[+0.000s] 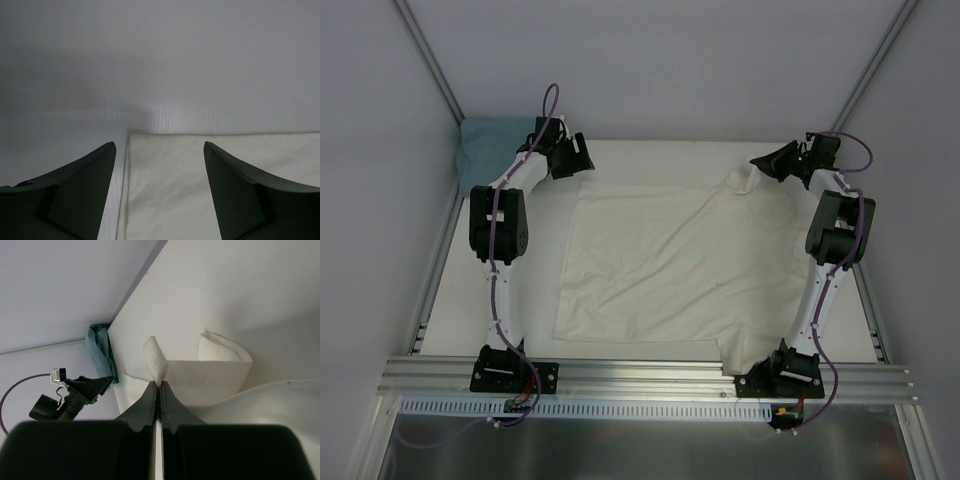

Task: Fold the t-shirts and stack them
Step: Grap the side of the flattened tshirt furthest away from the robot with both arms

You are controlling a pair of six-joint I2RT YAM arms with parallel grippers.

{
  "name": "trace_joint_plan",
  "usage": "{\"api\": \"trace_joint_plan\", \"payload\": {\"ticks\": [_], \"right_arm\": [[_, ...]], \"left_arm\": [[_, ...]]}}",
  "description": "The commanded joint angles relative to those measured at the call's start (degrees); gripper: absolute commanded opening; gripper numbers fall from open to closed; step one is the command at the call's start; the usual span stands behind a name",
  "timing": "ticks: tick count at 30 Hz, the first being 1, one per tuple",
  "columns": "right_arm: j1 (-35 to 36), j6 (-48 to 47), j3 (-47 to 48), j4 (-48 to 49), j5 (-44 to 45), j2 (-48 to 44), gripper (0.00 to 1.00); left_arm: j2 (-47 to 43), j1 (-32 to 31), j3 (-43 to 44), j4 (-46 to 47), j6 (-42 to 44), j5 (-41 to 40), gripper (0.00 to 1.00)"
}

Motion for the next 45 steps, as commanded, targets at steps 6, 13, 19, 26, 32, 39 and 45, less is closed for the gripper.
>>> {"api": "trace_joint_plan", "payload": {"ticks": [6, 13, 19, 26, 32, 39, 45], "right_arm": [[0.1, -0.2, -0.1, 2.1, -0.9, -4.8, 0.00], [0.1, 0.1, -0.3, 2.2, -0.9, -4.7, 0.00], [0.0, -0.4, -0.6, 2.1, -1.0, -4.7, 0.00], [0.0, -0.5, -0.2, 2.1, -1.2, -4.5, 0.00], [-0.1, -1.0, 1.2, 1.1, -1.4, -4.2, 0.00], [-0.8, -2.0, 2.7, -0.7, -1.7, -6.5, 0.00], [-1.2, -3.6, 0.5, -1.7, -2.4, -10.5, 0.00]], "left_arm": [[7.1, 1.5, 11.3, -15.3, 1.1, 8.9, 0.72], [8.5, 1.7, 9.4, -16.2, 1.8, 8.9, 0.72], [9.1, 1.7, 7.8, -13.4, 0.2, 12.9, 0.12], [7.6, 1.7, 7.7, -11.7, 1.1, 11.1, 0.00], [2.1, 1.7, 4.0, -7.6, 2.8, 7.0, 0.00], [-6.8, 1.8, 1.3, -4.1, 5.1, 1.7, 0.00], [-12.7, 1.8, -1.8, -3.3, 5.9, 0.9, 0.00]]}}
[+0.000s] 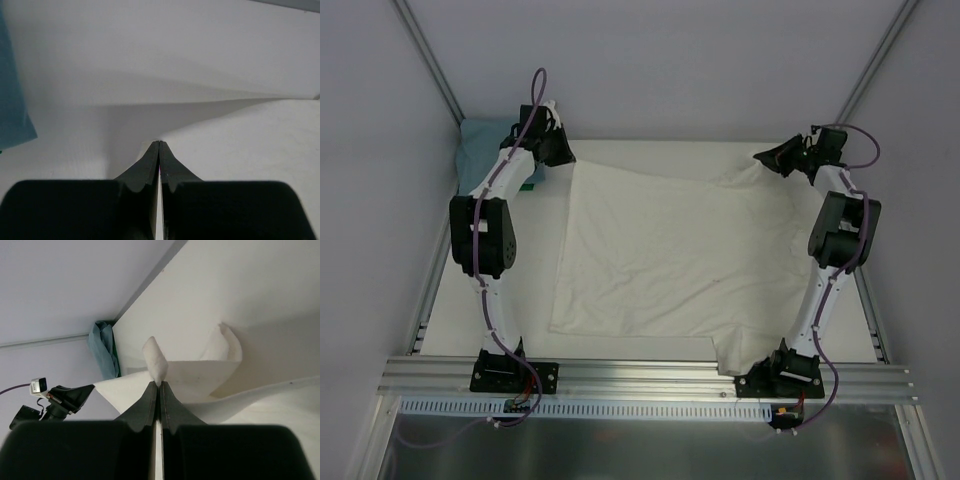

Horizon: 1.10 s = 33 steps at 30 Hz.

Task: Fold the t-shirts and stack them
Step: Grap the side of the flattened tshirt furthest away from the robot with both arms

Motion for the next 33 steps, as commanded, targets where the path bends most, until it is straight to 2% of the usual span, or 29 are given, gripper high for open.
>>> {"api": "trace_joint_plan", "payload": {"ticks": [1, 7, 11, 12, 13, 14, 16, 20, 27, 33], "right_arm": [[-0.6, -2.3, -0.2, 0.7, -1.9, -9.3, 0.00], [-1.6, -3.6, -7.1, 1.3, -1.8, -14.6, 0.00], [-1.9, -3.5, -8.4, 1.4, -2.0, -14.8, 0.00], [-1.9, -3.4, -8.8, 2.0, -1.9, -14.7, 0.00], [-1.8, -3.0, -8.9, 2.2, -1.9, -14.8, 0.00], [-1.8, -2.7, -9.1, 2.5, -2.0, -14.5, 0.00], [-1.9, -2.4, -9.1, 2.9, -2.2, -14.3, 0.00], [-1.9, -2.6, -8.5, 2.8, -2.3, -13.7, 0.00], [-2.0, -2.0, -9.0, 3.7, -2.3, -13.0, 0.00], [-1.9, -2.0, -9.1, 3.8, -2.8, -13.1, 0.00]], "left_arm": [[-6.8, 0.5, -2.6, 2.8, 2.4, -1.8, 0.00], [-10.4, 0.5, -8.2, 4.1, 2.6, -0.9, 0.00], [-9.0, 0.5, -8.6, 3.0, 2.3, -0.8, 0.00], [-7.4, 0.5, -8.0, 1.6, 2.2, -0.9, 0.04], [-6.5, 0.5, -7.2, 1.1, 2.0, -1.0, 0.11], [-5.6, 0.5, -6.6, 0.5, 1.8, -1.0, 0.23], [-3.4, 0.5, -5.5, -1.0, 1.1, -1.8, 0.64], [0.2, 0.6, -4.7, 0.1, -0.6, -2.3, 0.82], [11.4, 2.0, 7.2, -1.3, -6.1, 2.0, 0.82], [16.7, 2.1, 10.2, 5.9, -10.2, 5.9, 0.80]]}}
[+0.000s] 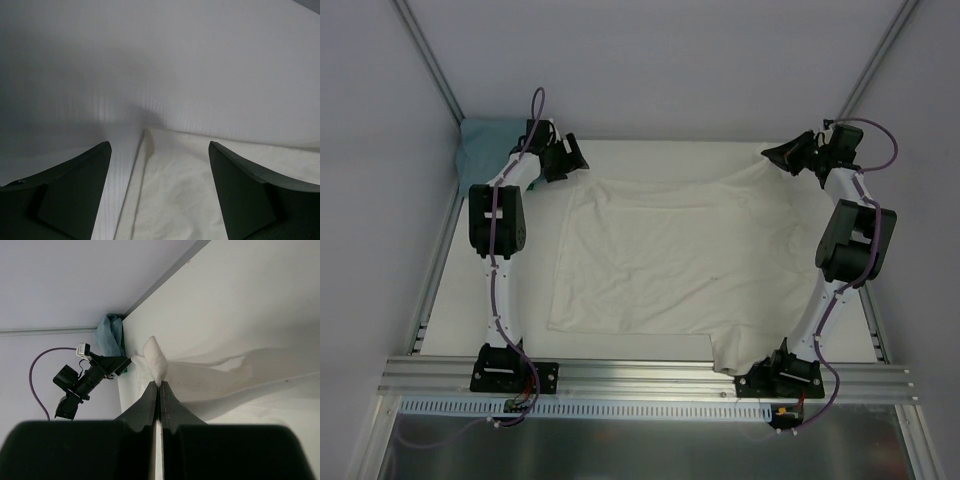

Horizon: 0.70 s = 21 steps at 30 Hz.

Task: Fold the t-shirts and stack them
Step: Grap the side of the flattened tshirt furthest away from the robot with both arms

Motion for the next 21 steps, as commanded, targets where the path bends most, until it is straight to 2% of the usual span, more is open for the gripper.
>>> {"api": "trace_joint_plan", "payload": {"ticks": [1, 5, 8, 12, 21], "right_arm": [[-0.5, -0.1, 0.4, 2.5, -1.7, -1.0, 0.00], [-0.6, 0.0, 0.8, 2.5, -1.7, -1.0, 0.00], [-0.7, 0.5, 0.9, 2.5, -1.6, -0.8, 0.00], [-0.9, 0.7, 1.4, 2.4, -1.4, -0.5, 0.00], [-0.9, 0.9, 1.2, 2.2, -1.2, -0.7, 0.00]], "left_arm": [[2.4, 0.2, 3.8, 3.3, -3.7, 3.5, 0.80], [6.4, 0.4, 8.2, 1.4, -5.5, 6.3, 0.78], [8.3, 0.7, 10.0, 0.8, -7.5, 9.8, 0.73], [9.6, 1.1, 11.1, -2.9, -7.6, 12.0, 0.58], [6.2, 1.4, 7.1, -6.7, -6.3, 12.1, 0.53]]}}
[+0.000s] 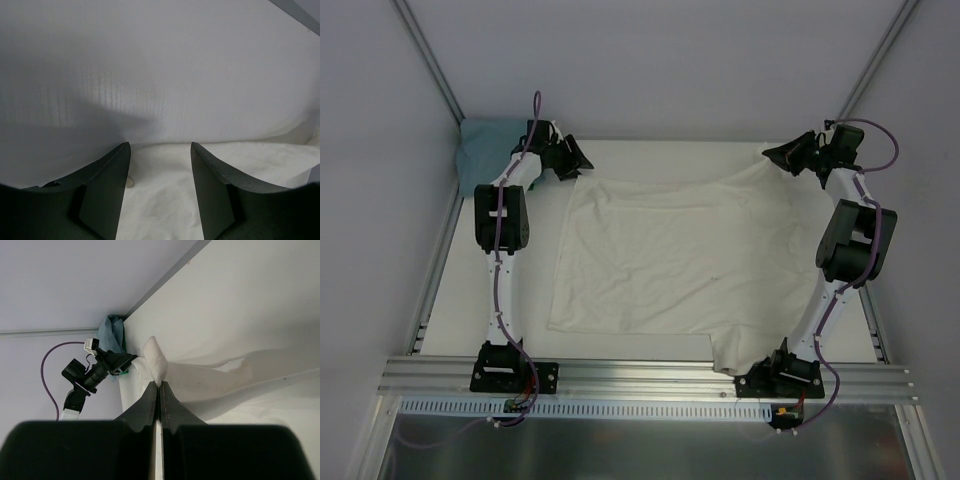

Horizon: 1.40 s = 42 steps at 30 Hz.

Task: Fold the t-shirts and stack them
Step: Grap the side of the flattened tshirt furthest away from the robot with both arms, then fold the flattened tshirt in 1/3 of the way

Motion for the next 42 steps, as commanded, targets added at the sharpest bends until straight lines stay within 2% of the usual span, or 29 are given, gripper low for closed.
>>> {"api": "trace_joint_plan", "payload": {"ticks": [1, 4, 6, 7, 8, 13, 21, 32, 42], "right_arm": [[-0.7, 0.4, 1.0, 2.0, -0.9, -0.8, 0.00], [-0.7, 0.7, 0.8, 2.2, -0.9, -1.0, 0.00], [-0.7, 0.8, 0.8, 2.2, -0.9, -1.1, 0.00], [-0.7, 0.8, 0.6, 2.3, -0.9, -1.1, 0.00], [-0.7, 0.8, 0.6, 2.4, -0.9, -1.2, 0.00], [-0.7, 1.2, 0.3, 2.6, -1.1, -1.3, 0.00], [-0.6, 1.2, 0.5, 2.9, -1.7, -1.5, 0.00], [-0.6, 0.5, -1.6, 2.6, -2.1, -4.3, 0.00], [-0.9, -3.4, -18.7, 1.8, -2.0, -17.5, 0.00]], "left_arm": [[-2.8, 0.3, -2.9, -5.7, 0.9, 0.0, 0.53], [-3.9, 0.3, -4.6, -6.3, 1.7, -0.3, 0.48], [-5.1, 0.3, -6.5, -5.7, 1.8, -0.3, 0.29], [-5.5, 0.3, -7.9, -4.8, 1.7, -0.1, 0.09], [-5.9, 0.3, -8.4, -4.7, 1.7, -0.1, 0.00], [-9.1, 0.2, -11.6, -2.6, 2.5, -1.4, 0.00], [-19.4, 0.2, -19.6, 7.0, 6.2, -7.9, 0.00], [-26.8, 0.0, -21.0, 8.8, 9.3, -9.4, 0.00], [-34.2, -0.8, -30.3, 9.2, 10.5, -8.8, 0.00]]}}
